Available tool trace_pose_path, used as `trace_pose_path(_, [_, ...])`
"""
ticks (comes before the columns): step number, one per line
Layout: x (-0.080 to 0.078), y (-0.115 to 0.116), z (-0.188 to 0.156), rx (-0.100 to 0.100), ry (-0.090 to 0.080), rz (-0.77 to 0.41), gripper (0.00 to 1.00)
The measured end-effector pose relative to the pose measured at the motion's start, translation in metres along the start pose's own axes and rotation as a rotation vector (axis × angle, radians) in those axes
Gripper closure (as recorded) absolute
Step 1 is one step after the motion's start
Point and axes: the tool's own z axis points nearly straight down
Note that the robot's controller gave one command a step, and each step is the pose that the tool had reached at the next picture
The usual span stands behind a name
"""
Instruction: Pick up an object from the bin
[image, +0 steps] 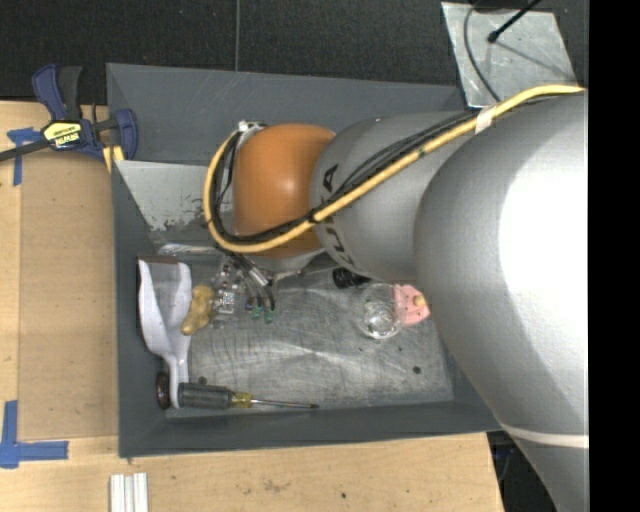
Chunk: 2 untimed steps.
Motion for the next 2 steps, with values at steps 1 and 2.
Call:
trace_pose_path(1, [0.017, -0.005, -0.025, 0.010, 0.018, 0.040, 1.00])
trace_pose_path(2, [-0.021, 0.028, -0.107, 0.003, 0.007, -0.024, 1.00])
